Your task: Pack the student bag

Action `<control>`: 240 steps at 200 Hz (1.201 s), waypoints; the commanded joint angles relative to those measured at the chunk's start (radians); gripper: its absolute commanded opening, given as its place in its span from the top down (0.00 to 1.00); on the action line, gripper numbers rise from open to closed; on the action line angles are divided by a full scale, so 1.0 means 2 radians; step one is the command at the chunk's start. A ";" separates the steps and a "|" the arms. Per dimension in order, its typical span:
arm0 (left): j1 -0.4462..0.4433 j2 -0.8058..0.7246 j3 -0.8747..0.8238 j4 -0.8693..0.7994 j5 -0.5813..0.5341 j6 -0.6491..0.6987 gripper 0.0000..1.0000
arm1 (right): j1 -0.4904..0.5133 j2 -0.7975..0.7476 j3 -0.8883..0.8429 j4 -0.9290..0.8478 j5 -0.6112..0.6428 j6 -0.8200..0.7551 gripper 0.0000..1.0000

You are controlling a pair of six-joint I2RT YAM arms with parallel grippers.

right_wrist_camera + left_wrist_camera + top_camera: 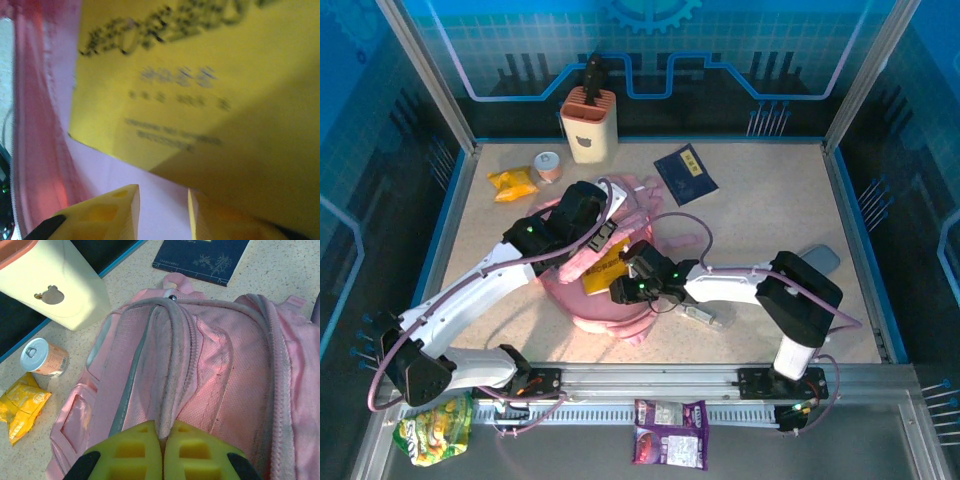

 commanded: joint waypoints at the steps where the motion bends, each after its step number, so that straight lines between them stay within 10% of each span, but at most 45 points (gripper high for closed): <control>1: 0.001 -0.010 0.028 0.054 0.011 -0.013 1.00 | 0.007 0.022 0.022 0.069 0.032 -0.001 0.69; 84: 0.002 -0.017 0.013 0.059 -0.002 -0.012 1.00 | 0.014 0.002 -0.013 0.153 0.056 -0.008 0.59; 169: 0.009 -0.047 -0.061 0.030 -0.014 -0.075 1.00 | -0.001 -0.275 -0.110 -0.092 0.141 -0.068 0.32; 240: 0.010 -0.062 -0.126 -0.033 -0.033 -0.162 1.00 | -0.168 -0.308 -0.057 -0.221 0.023 -0.126 0.00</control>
